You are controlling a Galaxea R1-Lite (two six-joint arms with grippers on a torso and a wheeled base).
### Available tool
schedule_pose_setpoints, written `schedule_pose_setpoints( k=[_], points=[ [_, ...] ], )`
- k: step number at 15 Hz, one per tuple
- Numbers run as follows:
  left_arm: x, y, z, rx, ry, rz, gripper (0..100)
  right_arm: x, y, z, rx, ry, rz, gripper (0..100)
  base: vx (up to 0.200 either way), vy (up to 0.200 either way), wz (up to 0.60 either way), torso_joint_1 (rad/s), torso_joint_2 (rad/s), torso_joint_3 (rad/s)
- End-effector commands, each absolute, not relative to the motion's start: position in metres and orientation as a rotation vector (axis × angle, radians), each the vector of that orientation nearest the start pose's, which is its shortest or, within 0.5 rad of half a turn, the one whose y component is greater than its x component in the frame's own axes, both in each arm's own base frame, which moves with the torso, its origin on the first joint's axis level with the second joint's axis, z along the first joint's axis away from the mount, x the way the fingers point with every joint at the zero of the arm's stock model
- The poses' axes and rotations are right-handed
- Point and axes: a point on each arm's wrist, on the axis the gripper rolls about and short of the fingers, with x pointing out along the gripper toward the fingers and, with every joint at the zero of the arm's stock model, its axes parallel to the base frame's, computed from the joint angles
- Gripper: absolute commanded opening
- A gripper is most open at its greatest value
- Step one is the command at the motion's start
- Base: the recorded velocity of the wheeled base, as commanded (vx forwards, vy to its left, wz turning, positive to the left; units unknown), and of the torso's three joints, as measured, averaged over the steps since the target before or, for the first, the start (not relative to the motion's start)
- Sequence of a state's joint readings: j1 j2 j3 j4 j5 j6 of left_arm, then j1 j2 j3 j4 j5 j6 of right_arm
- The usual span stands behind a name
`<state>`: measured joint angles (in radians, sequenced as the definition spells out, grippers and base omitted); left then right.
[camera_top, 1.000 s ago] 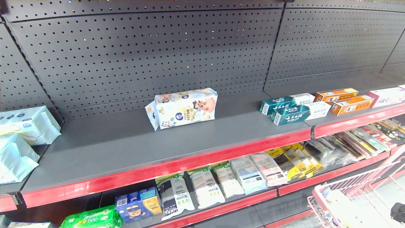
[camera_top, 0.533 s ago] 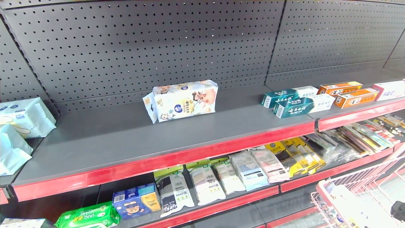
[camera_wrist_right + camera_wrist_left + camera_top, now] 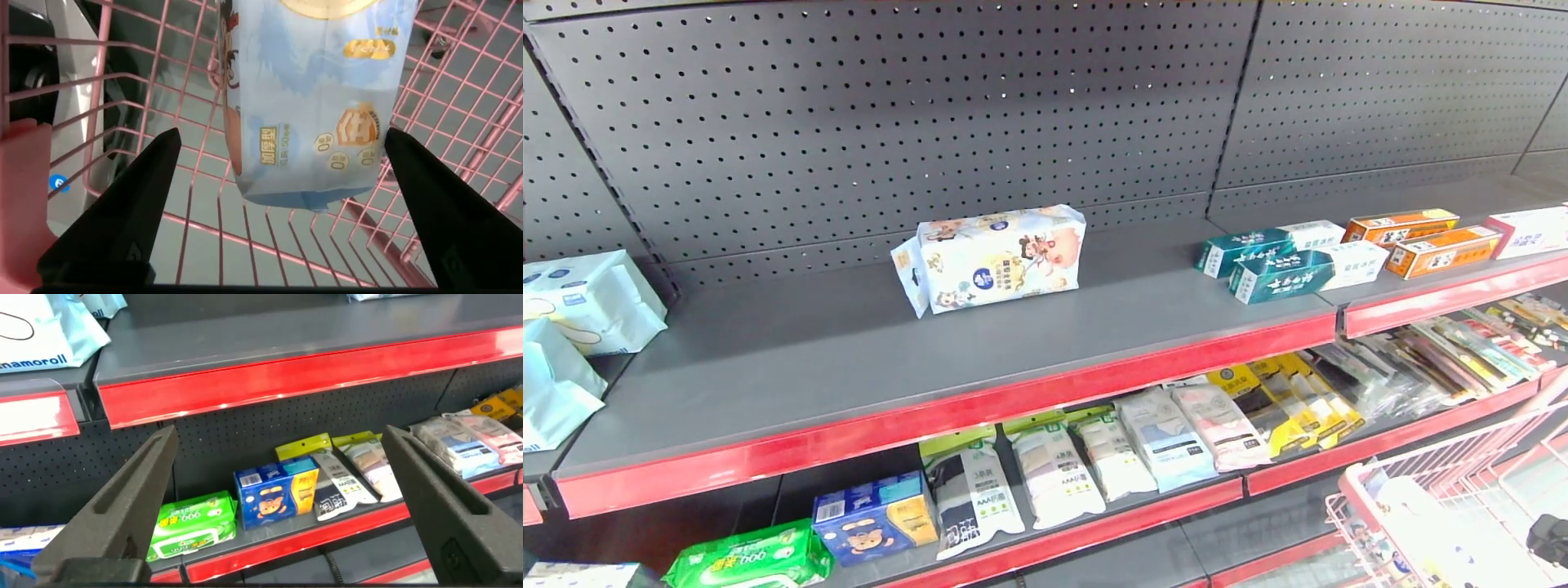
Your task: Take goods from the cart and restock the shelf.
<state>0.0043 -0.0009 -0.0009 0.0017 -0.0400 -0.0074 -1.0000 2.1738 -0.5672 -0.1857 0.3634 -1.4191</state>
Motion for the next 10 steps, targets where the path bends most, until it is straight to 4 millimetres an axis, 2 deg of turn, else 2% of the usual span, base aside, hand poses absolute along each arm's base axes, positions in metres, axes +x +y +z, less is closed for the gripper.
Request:
schedule_pose_setpoints(
  k=[1, 10],
  points=[
    [-0.023, -0.001, 0.075, -0.008, 0.002, -0.035, 100, 0.144, -0.209, -0.038, -0.295, 1.142, 0.335, 100, 0.000, 0.000, 0.00, 0.000, 0.00, 0.000],
    [-0.023, -0.001, 0.075, -0.008, 0.002, -0.035, 100, 0.145, -0.210, -0.050, -0.274, 1.131, 0.346, 100, 0.000, 0.000, 0.00, 0.000, 0.00, 0.000]
  ],
)
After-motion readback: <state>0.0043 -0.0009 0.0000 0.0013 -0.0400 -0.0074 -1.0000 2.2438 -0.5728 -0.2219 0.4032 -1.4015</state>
